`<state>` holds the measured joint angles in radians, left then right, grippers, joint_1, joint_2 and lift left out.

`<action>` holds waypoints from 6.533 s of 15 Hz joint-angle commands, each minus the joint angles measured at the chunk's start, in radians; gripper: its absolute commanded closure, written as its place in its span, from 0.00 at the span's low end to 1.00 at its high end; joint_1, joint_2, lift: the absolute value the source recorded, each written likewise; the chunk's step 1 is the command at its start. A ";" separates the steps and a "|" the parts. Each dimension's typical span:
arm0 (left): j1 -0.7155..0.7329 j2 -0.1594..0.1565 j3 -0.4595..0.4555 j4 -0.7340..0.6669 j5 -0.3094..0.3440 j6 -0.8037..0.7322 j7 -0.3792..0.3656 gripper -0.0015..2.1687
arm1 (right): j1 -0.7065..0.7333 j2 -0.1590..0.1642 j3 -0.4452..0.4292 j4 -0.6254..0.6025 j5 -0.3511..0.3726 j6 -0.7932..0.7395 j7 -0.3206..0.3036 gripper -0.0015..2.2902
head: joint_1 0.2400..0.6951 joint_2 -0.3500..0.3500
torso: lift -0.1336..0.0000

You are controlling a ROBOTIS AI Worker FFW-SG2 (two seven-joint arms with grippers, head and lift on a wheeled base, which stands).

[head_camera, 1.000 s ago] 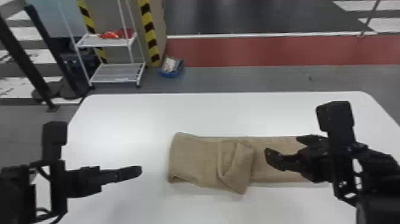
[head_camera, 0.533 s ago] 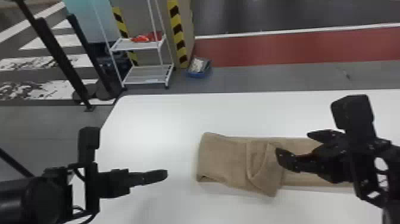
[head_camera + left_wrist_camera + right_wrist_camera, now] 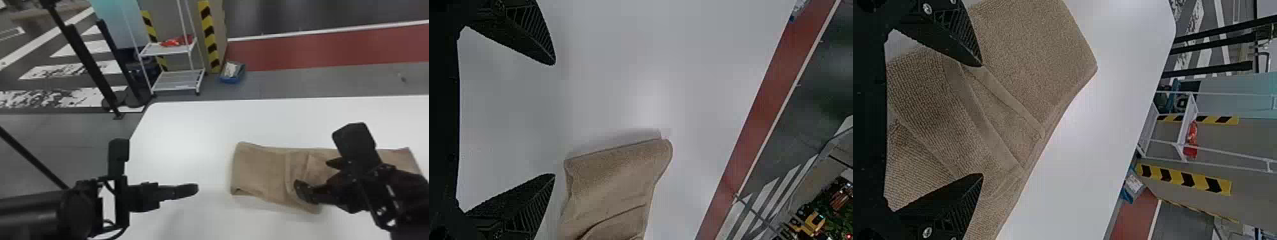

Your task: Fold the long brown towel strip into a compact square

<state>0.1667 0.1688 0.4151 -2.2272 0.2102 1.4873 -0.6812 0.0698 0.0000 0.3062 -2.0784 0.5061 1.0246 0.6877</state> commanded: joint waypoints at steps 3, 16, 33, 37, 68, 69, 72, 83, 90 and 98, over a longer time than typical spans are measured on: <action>0.005 0.000 0.004 0.012 -0.002 -0.009 -0.001 0.04 | -0.015 0.001 0.017 0.060 -0.001 -0.001 -0.005 0.04 | 1.00 0.92 | 0.04; 0.025 0.000 0.007 0.003 -0.002 -0.009 -0.005 0.04 | -0.019 0.001 0.045 0.089 -0.124 -0.007 -0.022 0.05 | 1.00 0.99 | 0.04; 0.014 0.034 0.018 0.064 0.006 -0.061 -0.017 0.04 | -0.056 0.001 -0.012 0.046 -0.021 0.076 -0.060 0.55 | 1.00 0.95 | 0.04; 0.005 0.034 0.014 0.070 0.006 -0.061 -0.021 0.04 | -0.038 0.001 -0.084 -0.038 -0.060 0.156 -0.060 0.55 | 1.00 0.90 | 0.04; -0.024 0.054 0.005 0.187 0.002 -0.156 -0.023 0.04 | -0.021 0.001 -0.004 -0.061 0.058 0.315 -0.048 0.10 | 1.00 0.88 | 0.04; -0.026 0.055 0.005 0.192 0.002 -0.160 -0.023 0.04 | -0.025 0.001 -0.002 -0.054 0.058 0.325 -0.043 0.10 | 1.00 0.88 | 0.04; -0.030 0.057 0.007 0.201 0.002 -0.163 -0.021 0.04 | -0.036 0.001 0.004 -0.037 0.060 0.325 -0.043 0.21 | 1.00 0.88 | 0.04; -0.036 0.058 -0.004 0.205 -0.005 -0.163 -0.023 0.04 | -0.019 0.001 -0.027 -0.074 0.064 0.349 -0.050 0.45 | 1.00 0.87 | 0.04; -0.044 0.060 -0.019 0.221 -0.005 -0.169 -0.021 0.04 | 0.048 0.001 -0.193 -0.204 -0.023 0.380 -0.048 0.29 | 1.00 0.80 | 0.04; -0.046 0.061 -0.022 0.239 -0.005 -0.193 -0.020 0.04 | 0.070 0.001 -0.306 -0.233 -0.095 0.392 -0.048 0.14 | 1.00 0.70 | 0.04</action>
<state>0.1211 0.2298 0.3928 -1.9902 0.2055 1.2988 -0.7009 0.1443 0.0000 0.0155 -2.3103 0.4285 1.4274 0.6403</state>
